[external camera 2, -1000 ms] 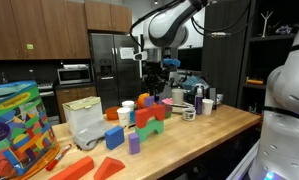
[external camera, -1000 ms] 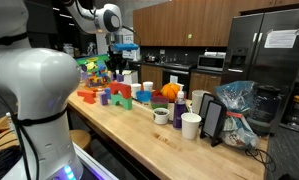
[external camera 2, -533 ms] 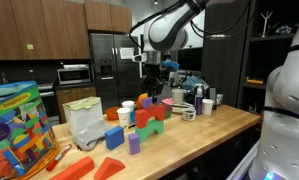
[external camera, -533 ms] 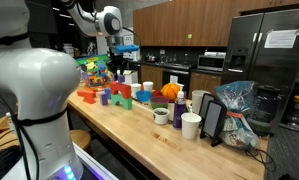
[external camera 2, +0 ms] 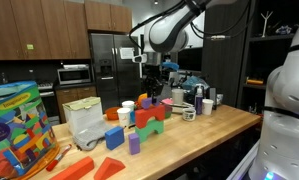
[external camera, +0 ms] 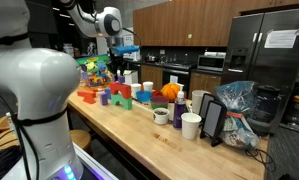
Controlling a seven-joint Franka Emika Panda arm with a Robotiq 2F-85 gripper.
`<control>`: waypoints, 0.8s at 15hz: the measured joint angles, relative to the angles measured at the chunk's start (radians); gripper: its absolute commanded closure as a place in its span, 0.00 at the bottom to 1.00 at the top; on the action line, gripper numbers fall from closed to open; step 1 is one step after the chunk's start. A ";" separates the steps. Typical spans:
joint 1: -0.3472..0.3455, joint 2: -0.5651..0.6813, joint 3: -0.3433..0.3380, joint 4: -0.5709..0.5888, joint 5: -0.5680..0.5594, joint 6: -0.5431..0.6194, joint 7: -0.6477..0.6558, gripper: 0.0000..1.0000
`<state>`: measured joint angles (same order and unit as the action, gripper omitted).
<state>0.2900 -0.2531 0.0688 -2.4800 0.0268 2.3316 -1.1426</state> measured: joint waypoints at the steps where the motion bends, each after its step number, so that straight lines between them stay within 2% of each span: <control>1: 0.000 0.000 0.000 -0.002 0.000 0.001 -0.001 0.85; 4: 0.000 -0.001 0.000 -0.011 0.000 0.001 -0.006 0.85; 6: 0.000 -0.002 0.000 -0.016 0.000 0.001 -0.007 0.33; 8: 0.000 -0.003 0.000 -0.020 0.000 0.001 -0.007 0.31; 12: 0.000 -0.003 0.002 -0.024 0.000 0.003 -0.007 0.08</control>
<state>0.2901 -0.2565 0.0710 -2.5041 0.0268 2.3348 -1.1497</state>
